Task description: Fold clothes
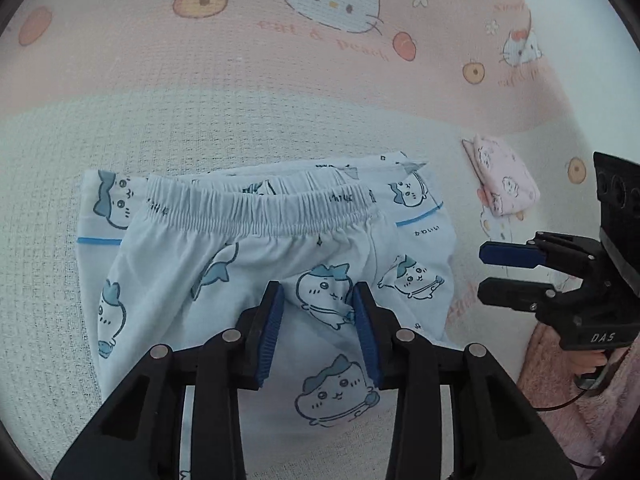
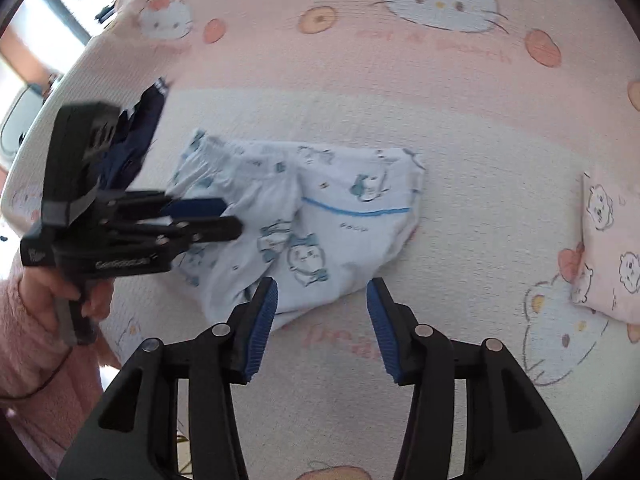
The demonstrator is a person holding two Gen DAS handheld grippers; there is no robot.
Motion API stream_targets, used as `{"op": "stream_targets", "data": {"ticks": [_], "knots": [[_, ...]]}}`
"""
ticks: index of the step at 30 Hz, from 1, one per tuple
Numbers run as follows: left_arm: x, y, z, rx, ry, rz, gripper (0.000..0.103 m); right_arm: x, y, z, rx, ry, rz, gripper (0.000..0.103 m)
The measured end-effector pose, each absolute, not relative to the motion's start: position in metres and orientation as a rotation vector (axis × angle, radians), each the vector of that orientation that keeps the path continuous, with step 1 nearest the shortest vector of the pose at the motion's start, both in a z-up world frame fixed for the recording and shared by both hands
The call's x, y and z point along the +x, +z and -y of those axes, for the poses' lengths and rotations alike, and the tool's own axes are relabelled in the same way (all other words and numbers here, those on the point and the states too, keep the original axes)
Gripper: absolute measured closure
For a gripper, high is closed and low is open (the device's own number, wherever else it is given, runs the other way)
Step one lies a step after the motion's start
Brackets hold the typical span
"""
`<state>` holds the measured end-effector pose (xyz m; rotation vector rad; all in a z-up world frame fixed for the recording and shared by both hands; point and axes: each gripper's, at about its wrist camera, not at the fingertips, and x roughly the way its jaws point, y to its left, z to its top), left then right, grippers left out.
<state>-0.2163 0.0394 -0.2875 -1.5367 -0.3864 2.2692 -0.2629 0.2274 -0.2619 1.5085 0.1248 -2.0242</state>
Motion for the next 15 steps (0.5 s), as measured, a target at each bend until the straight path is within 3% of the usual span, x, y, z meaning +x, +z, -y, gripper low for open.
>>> {"op": "stream_targets", "data": {"ticks": [9,15], "knots": [[-0.226,-0.294,-0.045,-1.572,2.25,0.379,0.065,-0.232,-0.297,-0.171,1.482,-1.793,-0.51,0.054],[-0.23,-0.296,-0.044,-1.579,2.232,0.401,0.065,-0.207,-0.306,-0.195,1.55,-1.74,-0.75,0.056]]}}
